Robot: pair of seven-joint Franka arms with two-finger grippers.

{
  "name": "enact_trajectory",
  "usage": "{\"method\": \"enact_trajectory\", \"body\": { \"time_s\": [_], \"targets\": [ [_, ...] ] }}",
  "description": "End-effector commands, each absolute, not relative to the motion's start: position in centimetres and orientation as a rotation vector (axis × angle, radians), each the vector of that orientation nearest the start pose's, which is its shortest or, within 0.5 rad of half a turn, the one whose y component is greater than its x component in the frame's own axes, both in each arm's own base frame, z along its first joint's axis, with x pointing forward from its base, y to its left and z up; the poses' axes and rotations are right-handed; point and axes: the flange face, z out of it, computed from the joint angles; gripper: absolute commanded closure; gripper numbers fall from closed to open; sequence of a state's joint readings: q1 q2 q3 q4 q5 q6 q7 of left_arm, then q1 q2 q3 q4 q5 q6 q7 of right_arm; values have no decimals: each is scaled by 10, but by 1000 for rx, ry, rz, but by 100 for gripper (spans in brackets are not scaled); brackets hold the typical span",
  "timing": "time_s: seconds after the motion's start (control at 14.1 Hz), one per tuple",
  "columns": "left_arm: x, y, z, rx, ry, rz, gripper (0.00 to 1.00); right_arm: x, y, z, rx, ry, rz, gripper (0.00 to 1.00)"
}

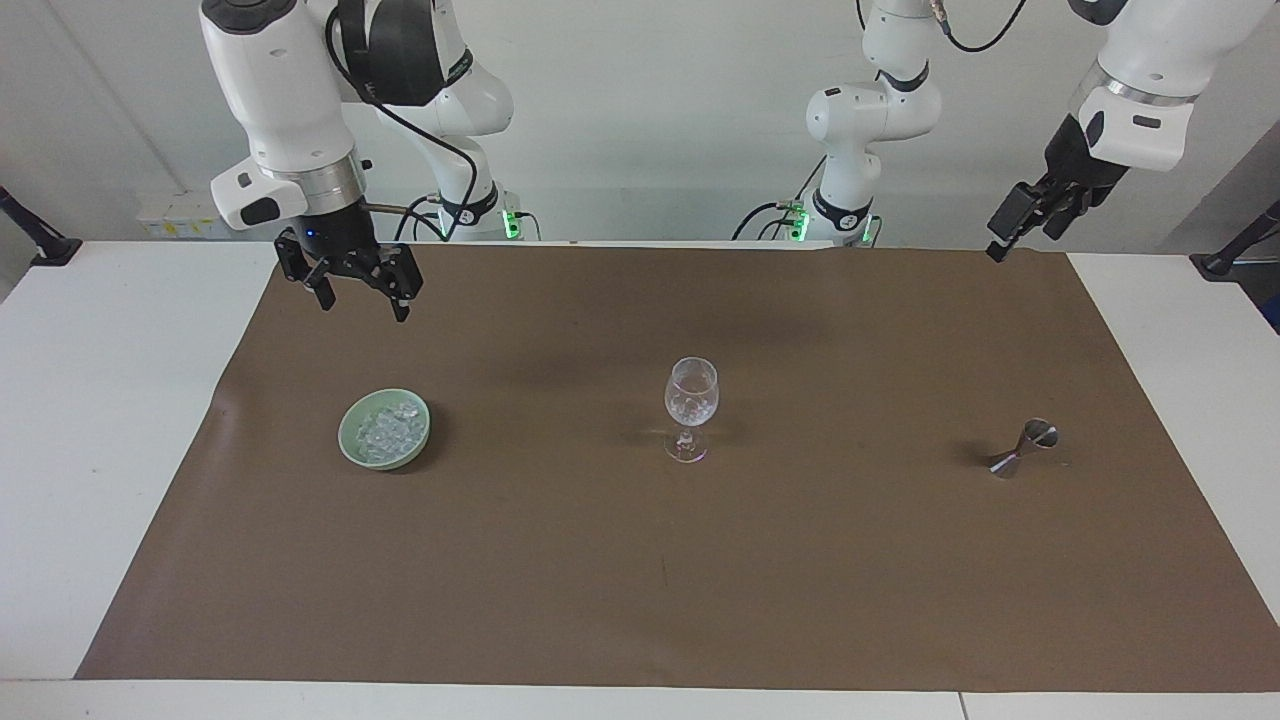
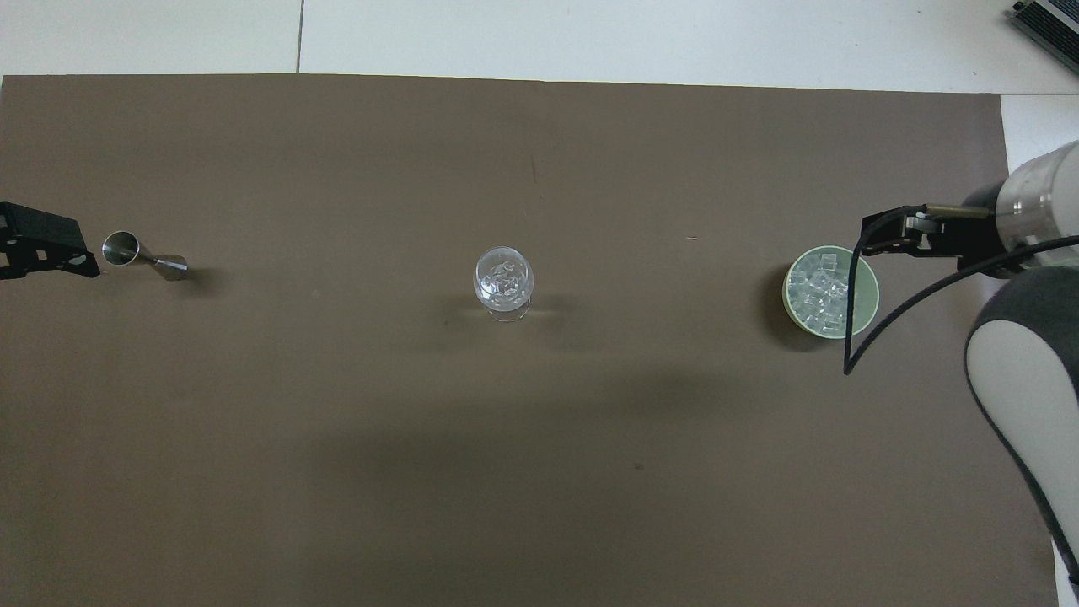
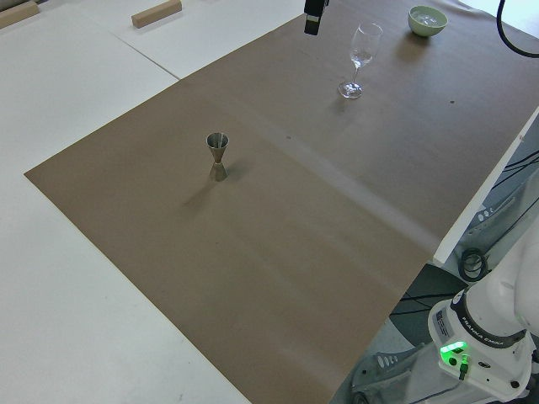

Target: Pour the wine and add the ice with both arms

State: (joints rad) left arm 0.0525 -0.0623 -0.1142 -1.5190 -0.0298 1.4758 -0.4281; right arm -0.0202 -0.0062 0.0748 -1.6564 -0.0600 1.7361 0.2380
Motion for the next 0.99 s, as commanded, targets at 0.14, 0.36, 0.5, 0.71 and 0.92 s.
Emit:
{"method": "enact_trajectory", "body": {
  "time_s": [0.14,0.36,0.5,0.71,0.92],
  "targets": [
    [528,-49,679,-3105,-525,1,0,555,-15,621,-3151,178,-69,0],
    [528,-50,692,-3111,-523,-39,0,548,-25,636,-3155,167,-32,0],
    [529,-49,692,-3113,-523,-39,0,536,-30,648,-3154,168,-34,0],
    [524,-45,690,-3108,-516,13,0,531,-33,646,-3153,175,-17,0],
    [523,-42,688,-3141,-146,40,0,530,-37,648,-3154,178,-17,0]
  ]
}}
